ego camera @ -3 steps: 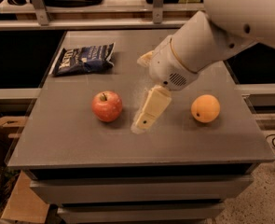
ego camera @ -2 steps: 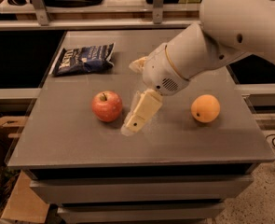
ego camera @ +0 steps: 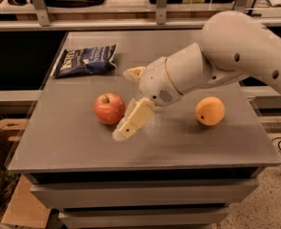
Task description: Move apple near blue chip bag
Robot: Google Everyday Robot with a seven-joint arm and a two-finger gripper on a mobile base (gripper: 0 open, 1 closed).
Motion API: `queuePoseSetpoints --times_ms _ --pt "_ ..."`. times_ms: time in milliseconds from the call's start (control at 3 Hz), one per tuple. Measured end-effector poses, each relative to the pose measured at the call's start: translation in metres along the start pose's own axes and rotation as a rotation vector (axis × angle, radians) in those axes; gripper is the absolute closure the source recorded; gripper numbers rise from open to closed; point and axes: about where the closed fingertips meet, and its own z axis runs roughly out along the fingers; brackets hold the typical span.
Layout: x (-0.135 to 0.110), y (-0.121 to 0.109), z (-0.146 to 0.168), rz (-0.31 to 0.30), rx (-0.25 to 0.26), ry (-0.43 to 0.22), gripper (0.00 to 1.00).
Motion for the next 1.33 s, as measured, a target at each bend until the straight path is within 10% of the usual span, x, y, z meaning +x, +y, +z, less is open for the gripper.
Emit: queuePoseSetpoints --times_ms 667,1333 --pt "0.0 -0.011 0.02 -0.008 0.029 -0.05 0.0" --pt "0.002 -0.015 0.035 -0.011 0.02 -0.055 0.39"
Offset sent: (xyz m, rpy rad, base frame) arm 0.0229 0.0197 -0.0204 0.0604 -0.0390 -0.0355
